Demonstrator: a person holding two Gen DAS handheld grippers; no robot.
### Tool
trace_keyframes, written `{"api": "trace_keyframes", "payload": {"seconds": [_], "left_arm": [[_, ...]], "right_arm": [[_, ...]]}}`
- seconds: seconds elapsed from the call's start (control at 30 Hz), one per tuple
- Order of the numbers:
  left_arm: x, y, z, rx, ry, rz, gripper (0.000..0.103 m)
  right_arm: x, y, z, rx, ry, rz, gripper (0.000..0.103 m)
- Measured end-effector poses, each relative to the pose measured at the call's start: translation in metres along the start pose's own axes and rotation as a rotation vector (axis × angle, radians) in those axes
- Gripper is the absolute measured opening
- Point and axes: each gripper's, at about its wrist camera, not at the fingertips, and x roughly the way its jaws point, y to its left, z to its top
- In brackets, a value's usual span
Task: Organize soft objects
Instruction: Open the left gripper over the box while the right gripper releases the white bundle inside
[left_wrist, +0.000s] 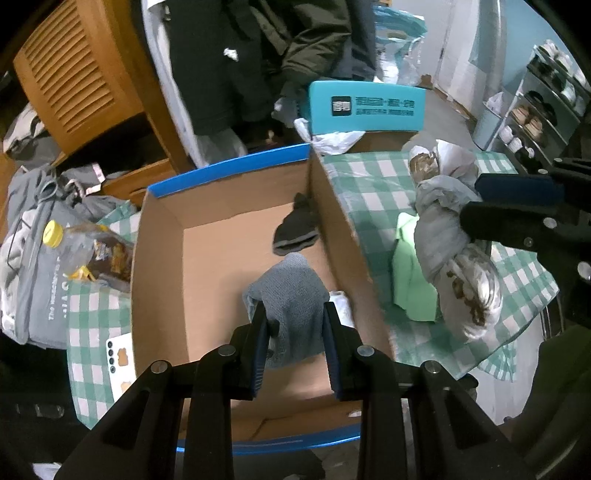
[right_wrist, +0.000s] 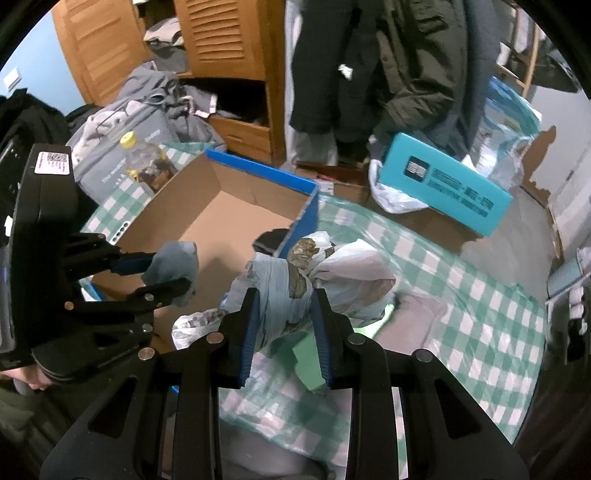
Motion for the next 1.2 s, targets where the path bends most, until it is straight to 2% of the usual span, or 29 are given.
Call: {"api": "trace_keyframes", "payload": {"seconds": [0.17,0.63,0.73,0.8,0.87,0.97,1.03,1.2], "left_arm": [[0.007,0.017,-0.007,-0.013,0.014,0.040,0.028],[0.027,0.048,-0.019,-0.065,0.073,0.052,0.030],[0.028,0.049,-0.019,-0.068,0.078,0.060,0.042],[0.028,0.050,-0.018,-0.071,0.071,0.068,0.057],[0.026,0.051,-0.017,-0.070,0.063,0.080,0.063],[0.026,0.052,-0.016,-0.069,0.061,0.085,0.066],[0.026,0.051,-0.016,-0.068,0.064,0.088,0.066],[0.025,0.047,-0.014,-0.065,0.059,0.087,0.066]], "right_arm": [[0.012,0.019,0.007,-0.031,0.017,0.015,0.027],[0.057,0.054,0.020,-0.101,0.089,0.047,0.027],[0.064,0.056,0.020,-0.103,0.103,0.053,0.027],[0.067,0.056,0.021,-0.104,0.108,0.051,0.028],[0.069,0.055,0.021,-0.103,0.110,0.047,0.031],[0.068,0.053,0.021,-0.095,0.106,0.035,0.039],[0.066,0.052,0.021,-0.090,0.102,0.031,0.049],[0.059,0.047,0.019,-0.083,0.087,0.012,0.052]]}}
